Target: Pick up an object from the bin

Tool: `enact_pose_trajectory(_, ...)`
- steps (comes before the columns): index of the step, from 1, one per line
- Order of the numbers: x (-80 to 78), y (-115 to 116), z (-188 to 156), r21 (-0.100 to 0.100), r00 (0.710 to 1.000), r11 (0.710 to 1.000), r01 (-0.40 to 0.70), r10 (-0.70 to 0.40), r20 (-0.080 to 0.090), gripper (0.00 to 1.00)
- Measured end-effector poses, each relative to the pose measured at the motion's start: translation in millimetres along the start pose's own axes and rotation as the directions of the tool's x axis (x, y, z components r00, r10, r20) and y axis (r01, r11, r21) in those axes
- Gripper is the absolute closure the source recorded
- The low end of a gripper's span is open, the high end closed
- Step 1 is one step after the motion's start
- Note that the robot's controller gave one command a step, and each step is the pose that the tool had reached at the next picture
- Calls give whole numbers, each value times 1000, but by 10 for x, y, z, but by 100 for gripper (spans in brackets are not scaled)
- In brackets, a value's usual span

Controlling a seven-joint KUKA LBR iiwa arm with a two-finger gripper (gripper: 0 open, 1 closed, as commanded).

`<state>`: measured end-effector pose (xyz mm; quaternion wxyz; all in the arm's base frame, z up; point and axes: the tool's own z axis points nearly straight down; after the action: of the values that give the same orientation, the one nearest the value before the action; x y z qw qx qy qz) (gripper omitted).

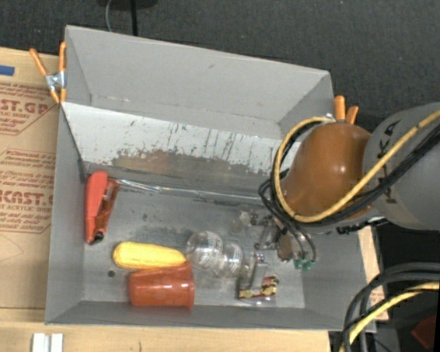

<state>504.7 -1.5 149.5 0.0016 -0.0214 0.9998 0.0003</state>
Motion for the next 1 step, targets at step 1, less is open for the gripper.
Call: enact_pose_trajectory(1,81,-320,299,-1,997,997,-74,74,-7,0)
